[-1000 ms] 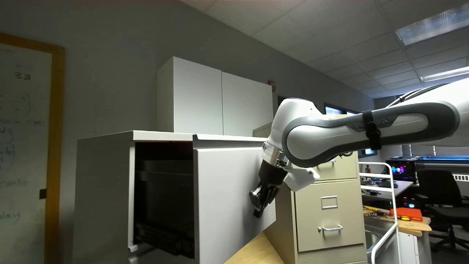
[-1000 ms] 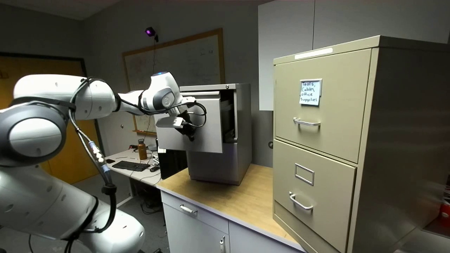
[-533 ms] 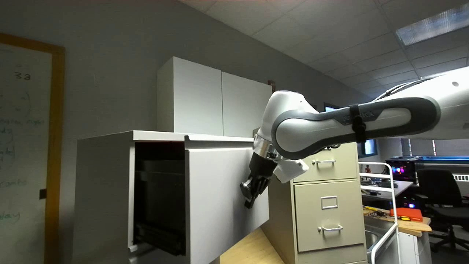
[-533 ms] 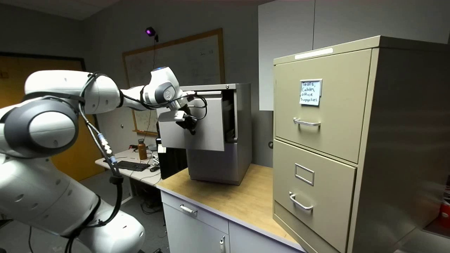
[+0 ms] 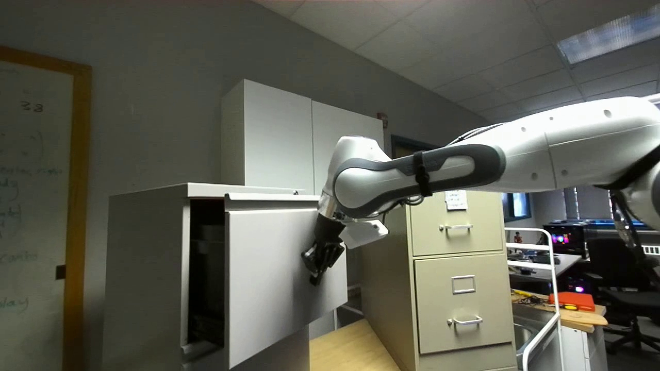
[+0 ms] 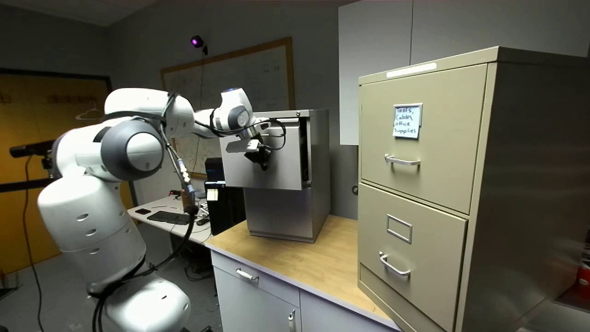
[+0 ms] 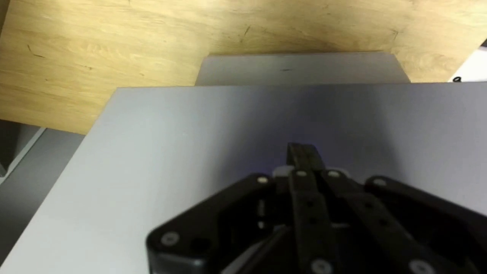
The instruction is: Close the upper drawer of the file cabinet
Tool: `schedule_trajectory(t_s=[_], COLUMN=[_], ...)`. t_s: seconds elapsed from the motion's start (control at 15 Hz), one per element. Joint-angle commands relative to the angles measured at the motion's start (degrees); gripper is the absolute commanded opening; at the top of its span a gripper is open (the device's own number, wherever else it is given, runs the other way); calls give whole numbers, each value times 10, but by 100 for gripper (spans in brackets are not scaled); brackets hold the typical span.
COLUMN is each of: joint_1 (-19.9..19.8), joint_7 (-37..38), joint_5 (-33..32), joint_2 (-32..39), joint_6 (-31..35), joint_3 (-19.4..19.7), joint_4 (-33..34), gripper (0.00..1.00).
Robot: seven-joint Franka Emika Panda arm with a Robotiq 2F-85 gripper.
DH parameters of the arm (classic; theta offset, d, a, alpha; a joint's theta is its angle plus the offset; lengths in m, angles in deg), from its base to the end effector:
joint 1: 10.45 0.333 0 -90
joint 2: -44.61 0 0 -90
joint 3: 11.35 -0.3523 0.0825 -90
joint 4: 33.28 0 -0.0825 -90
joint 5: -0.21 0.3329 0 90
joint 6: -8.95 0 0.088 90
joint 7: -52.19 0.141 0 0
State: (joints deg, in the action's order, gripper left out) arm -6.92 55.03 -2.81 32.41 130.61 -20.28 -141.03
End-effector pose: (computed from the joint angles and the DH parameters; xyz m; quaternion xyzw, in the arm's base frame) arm 0.4749 0.1101 0.6556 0.9693 0.0920 0.2279 0.0111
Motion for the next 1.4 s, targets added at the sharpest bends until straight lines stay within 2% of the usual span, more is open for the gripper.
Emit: schedule_trajectory(t_s=[0.0, 1.07, 1.33], joint_1=[6, 67, 75], joint_7=[14, 16, 16], joint_5=[-20, -62, -73], joint_2=[101, 382, 434], joint_6=[-25, -168, -239], joint_3=[0, 29, 30], joint_4=[139, 538, 632], gripper=[0, 0, 0])
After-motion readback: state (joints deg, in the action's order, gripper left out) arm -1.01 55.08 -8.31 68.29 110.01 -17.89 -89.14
